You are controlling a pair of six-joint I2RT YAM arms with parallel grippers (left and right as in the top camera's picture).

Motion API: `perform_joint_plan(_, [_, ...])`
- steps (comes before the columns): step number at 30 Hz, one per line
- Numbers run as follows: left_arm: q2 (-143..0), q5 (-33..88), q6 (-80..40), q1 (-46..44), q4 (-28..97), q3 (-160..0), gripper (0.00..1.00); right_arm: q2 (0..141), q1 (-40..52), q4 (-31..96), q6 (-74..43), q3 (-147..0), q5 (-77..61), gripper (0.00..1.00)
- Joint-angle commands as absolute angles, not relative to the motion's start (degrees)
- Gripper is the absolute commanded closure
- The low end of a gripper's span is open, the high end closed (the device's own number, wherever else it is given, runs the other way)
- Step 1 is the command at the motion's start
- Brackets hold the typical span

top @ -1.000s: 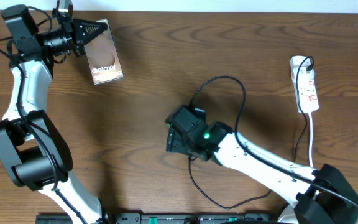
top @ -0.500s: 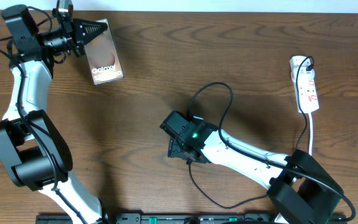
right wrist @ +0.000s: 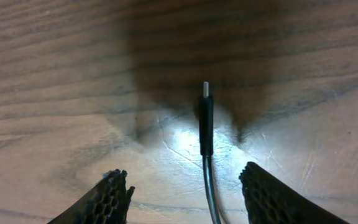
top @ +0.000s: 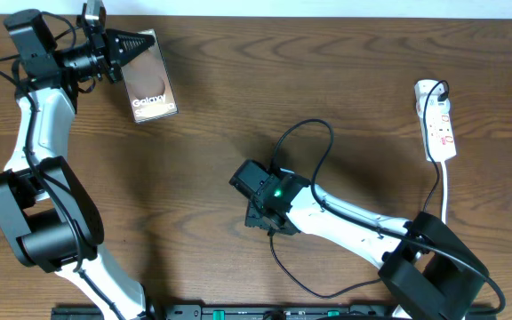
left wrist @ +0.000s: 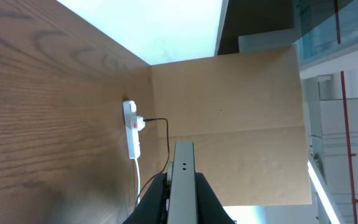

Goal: Plug charger to phone and switch on socket
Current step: 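Lower the right gripper onto the black cable's plug end and close, then lift the plug with the right gripper toward the phone's bottom edge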

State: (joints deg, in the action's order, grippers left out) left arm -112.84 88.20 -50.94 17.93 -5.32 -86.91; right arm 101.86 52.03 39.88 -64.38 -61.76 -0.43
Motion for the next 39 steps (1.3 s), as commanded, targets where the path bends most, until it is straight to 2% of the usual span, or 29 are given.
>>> perform_joint_plan(1, [-112.2, 90.0, -50.6, 18.2, -5.5, -86.9, 0.93, 103.7, 51.4, 40.2, -66.2, -62.1, -0.1, 0.44])
perform_joint_plan(14, [-112.2, 90.0, -49.1, 18.2, -5.5, -86.9, 0.93, 108.0, 47.1, 40.5, -66.4, -62.1, -7.1, 0.51])
perform_joint_plan(19, [-112.2, 90.0, -49.1, 18.2, -5.5, -86.9, 0.93, 108.0, 47.1, 40.4, -66.4, -62.1, -7.1, 0.62])
perform_joint_plan(24, [-112.2, 89.9, -49.1, 18.2, -5.5, -86.9, 0.93, 108.0, 47.1, 40.1, -66.3, -62.1, -7.1, 0.68])
perform_joint_plan(39, [-112.2, 89.4, -49.1, 18.2, -5.5, -86.9, 0.93, 108.0, 46.5, 37.9, -65.9, -62.2, -4.8, 0.66])
